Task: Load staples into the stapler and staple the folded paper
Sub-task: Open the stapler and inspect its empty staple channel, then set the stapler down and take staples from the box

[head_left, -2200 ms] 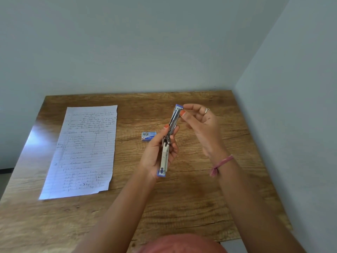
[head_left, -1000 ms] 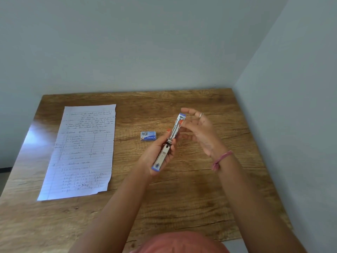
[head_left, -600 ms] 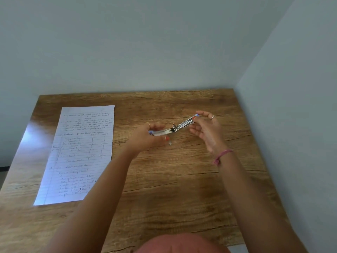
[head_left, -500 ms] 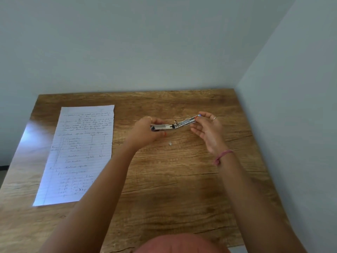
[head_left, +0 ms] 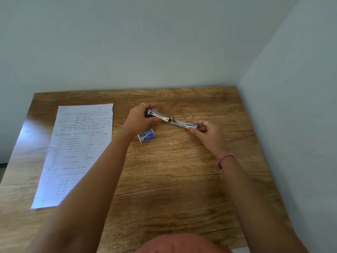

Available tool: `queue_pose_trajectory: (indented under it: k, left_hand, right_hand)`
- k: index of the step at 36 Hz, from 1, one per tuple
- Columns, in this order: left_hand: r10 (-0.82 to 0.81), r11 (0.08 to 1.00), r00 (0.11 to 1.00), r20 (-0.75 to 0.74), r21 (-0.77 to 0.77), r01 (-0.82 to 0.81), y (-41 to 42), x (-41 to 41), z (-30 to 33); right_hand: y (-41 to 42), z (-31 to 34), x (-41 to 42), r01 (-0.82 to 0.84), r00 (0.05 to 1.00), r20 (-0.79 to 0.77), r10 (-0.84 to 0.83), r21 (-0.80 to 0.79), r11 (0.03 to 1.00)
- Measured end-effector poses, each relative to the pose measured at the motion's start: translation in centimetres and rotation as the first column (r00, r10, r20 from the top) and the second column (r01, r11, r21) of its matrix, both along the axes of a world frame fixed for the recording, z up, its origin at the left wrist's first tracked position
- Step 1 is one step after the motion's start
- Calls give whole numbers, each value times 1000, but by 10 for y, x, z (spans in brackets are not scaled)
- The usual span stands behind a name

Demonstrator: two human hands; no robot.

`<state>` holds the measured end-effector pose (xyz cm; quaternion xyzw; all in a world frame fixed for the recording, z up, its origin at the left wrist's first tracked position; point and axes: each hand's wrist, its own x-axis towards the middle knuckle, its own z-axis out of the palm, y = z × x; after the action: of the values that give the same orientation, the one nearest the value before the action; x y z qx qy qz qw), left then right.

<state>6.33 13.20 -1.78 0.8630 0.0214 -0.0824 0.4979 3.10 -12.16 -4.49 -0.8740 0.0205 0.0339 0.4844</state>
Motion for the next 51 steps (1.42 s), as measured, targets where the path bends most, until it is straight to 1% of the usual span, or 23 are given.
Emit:
queue_pose_trajectory:
  k: [3,9,15,19,26,31,35,36,39,41,44,46,47,51]
  left_hand:
    - [34,998,999,-6,-56,-34,1,3,-1]
    - [60,983,998,-28,-171,-64,1,1,-7]
    - [76,976,997,-29,-203,-80,5,-4,-14]
    - [99,980,995,0,-175,-98,9,-7,-17]
    - [183,975,981,57,-136,-174,18,-20,-19]
    - [237,965,970,60,-135,-227,20,-35,-22]
    - [244,969,968,66,-65,-240,19,-50,-22]
    - [220,975,974,60,-26,-219,20,-53,-22]
    - [113,981,994,9,157,-113,22,-62,-24]
    - [67,970,998,0,233,-65,20,-68,-24]
    - [46,946,999,22,321,-51,15,-76,-25]
    - [59,940,997,46,334,-71,12,-83,-25]
    - [65,941,996,60,328,-81,11,-88,-26]
    - [45,954,991,126,289,-80,8,-112,-27]
  right_hand:
    - [2,0,-2,-45,993,97,62,-163,986]
    - [4,-3,-7,-71,976,181,122,-263,962]
    - [4,-3,-8,-65,981,160,111,-268,961]
    - [6,-1,-9,-73,983,142,113,-264,962]
    - [7,1,-10,-59,988,122,93,-258,964]
    - [7,3,-10,-74,989,105,103,-251,965]
    - [7,5,-12,-73,990,101,98,-221,973]
    - [7,5,-12,-73,990,99,97,-216,974]
    - [9,8,-16,-68,991,101,91,-211,975]
    - [12,11,-20,-45,989,125,73,-214,976]
    - [22,13,-32,-16,981,185,56,-210,978]
    - [33,13,-42,-14,975,215,57,-194,981]
    - [38,13,-47,-26,977,206,64,-181,983]
    - [62,11,-67,-102,990,92,107,-54,993]
